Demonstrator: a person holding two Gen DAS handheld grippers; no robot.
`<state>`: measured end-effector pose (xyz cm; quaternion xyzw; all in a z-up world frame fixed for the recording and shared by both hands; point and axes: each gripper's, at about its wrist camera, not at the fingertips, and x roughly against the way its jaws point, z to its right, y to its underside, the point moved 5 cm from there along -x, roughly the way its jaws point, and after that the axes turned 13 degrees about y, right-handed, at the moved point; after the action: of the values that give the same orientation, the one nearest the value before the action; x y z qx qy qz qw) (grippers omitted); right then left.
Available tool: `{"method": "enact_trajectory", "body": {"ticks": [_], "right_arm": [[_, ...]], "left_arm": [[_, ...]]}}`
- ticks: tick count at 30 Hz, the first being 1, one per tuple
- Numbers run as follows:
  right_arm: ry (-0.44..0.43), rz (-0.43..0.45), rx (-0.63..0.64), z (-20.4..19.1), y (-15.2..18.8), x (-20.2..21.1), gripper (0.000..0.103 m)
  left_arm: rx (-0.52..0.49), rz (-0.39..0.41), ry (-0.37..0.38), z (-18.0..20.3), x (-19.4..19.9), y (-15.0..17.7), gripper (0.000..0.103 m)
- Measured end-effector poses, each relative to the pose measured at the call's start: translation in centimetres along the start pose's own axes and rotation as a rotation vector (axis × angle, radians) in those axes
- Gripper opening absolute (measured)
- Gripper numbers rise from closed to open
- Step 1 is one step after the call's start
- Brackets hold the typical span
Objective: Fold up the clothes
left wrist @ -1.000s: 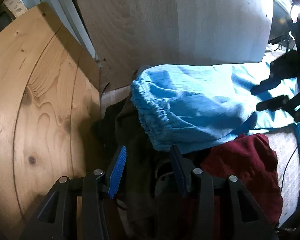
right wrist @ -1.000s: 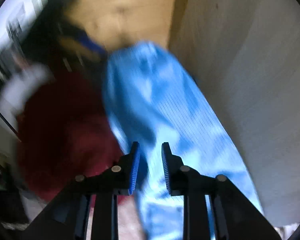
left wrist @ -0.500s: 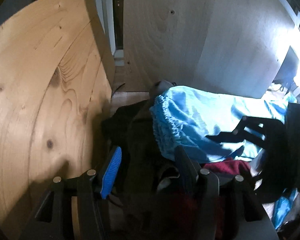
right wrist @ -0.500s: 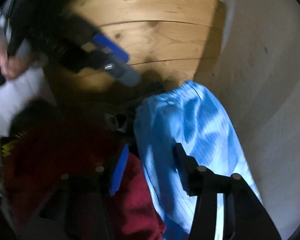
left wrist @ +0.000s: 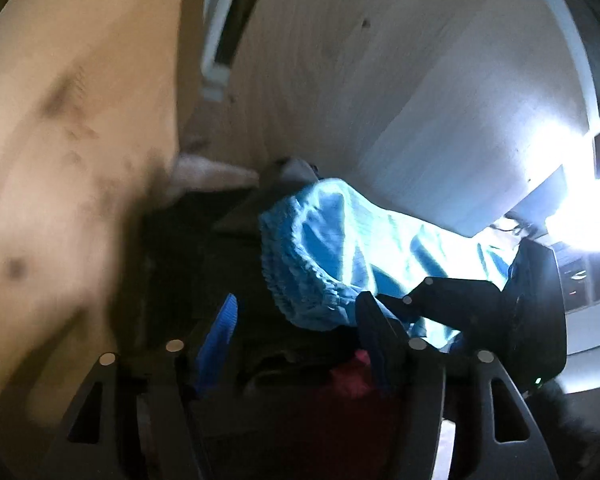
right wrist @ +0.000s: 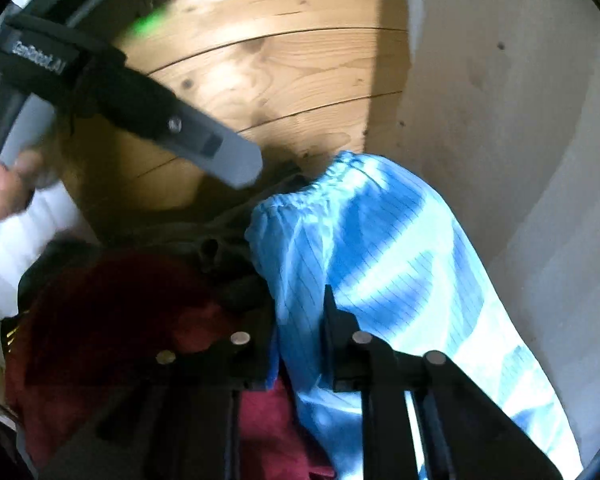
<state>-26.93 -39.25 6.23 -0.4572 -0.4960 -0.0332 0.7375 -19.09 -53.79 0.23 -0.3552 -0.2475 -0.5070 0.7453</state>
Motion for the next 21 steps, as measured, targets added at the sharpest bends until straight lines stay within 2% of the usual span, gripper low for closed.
{"method": "enact_trajectory", "body": {"ticks": [6, 9, 12, 14, 15, 16, 18, 19, 21], "right_arm": [[-0.008, 0.031, -0.015, -0.2, 0.5, -0.1, 0.015], [-0.019, 0.046, -0.039, 0.1, 0.8, -0.1, 0.015], [-0.025, 0.065, -0.05, 0.1, 1.0, -0.1, 0.014], [-0.035, 0.069, -0.053, -0.1, 1.0, -0.2, 0.014], [-0.034, 0.071, -0.053, -0.2, 1.0, -0.2, 0.014], [-0.032, 0.072, -0.053, -0.3, 1.0, -0.3, 0.014], [-0.011, 0.062, -0.035, -0.5, 1.0, -0.4, 0.016], [-0.016, 0.062, -0.066, 0.6, 1.4, 0.5, 0.018], [-0.036, 0.065, -0.154, 3.6, 2.5, 2.7, 0.033]], "left_arm": [[0.104, -0.072, 0.041, -1.0, -3.6, -0.5, 0.062], [0.124, -0.099, 0.016, -1.2, -4.7, -0.2, 0.069], [0.127, -0.13, -0.02, -1.1, -5.9, 0.0, 0.069], [0.125, -0.118, -0.009, -0.7, -6.4, -0.3, 0.067], [0.124, -0.109, -0.001, -0.4, -6.6, -0.4, 0.064], [0.108, -0.103, -0.009, -0.1, -6.8, -0.5, 0.049], [0.066, -0.098, -0.034, 0.5, -7.1, -0.6, 0.025], [0.05, -0.094, -0.031, 0.9, -7.0, -0.5, 0.015], [0.009, -0.077, -0.015, 1.7, -6.4, -0.3, 0.01]]}}
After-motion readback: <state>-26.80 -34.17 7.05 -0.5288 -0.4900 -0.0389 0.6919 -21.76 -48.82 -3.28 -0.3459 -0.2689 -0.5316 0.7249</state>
